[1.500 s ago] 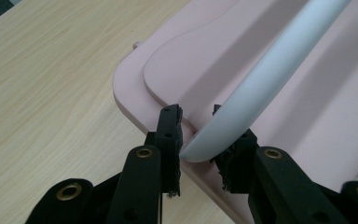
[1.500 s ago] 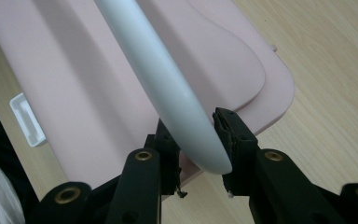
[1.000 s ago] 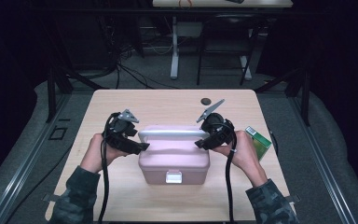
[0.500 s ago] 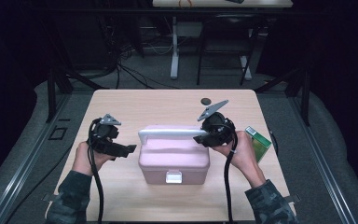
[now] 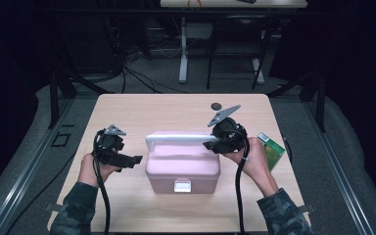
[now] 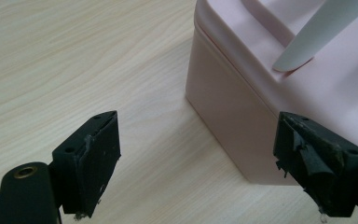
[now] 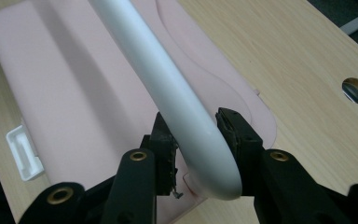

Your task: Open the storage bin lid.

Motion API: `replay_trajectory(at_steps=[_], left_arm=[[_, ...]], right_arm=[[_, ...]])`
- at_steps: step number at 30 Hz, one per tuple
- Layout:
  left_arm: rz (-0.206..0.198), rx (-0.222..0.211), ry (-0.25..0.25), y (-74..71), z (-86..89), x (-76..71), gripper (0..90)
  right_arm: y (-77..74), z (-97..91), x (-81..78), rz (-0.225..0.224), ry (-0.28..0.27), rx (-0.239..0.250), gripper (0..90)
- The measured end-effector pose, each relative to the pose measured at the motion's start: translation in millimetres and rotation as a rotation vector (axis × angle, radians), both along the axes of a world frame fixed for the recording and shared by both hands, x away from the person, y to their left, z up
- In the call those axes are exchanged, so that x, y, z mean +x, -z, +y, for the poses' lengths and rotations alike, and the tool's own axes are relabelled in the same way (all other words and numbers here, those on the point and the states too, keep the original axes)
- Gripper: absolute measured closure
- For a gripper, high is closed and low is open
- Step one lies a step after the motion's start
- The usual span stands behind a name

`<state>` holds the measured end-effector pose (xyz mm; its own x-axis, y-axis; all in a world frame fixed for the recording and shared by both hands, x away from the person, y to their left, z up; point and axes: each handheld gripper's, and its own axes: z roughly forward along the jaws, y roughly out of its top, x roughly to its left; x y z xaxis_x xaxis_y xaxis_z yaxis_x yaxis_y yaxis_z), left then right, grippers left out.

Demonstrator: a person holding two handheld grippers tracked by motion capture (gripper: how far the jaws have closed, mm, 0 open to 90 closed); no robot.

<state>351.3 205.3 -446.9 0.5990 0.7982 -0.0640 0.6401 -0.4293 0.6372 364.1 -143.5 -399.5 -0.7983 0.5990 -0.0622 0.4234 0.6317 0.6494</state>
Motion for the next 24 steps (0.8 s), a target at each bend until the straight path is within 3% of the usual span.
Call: replay_trajectory(at_steps=[24], left_arm=[[0.011,-0.065,0.009,10.2,1.1,-13.2,14.8]], right_arm=[[-7.9,-3.6,8.7,-0.021,0.040,0.044,68.3]])
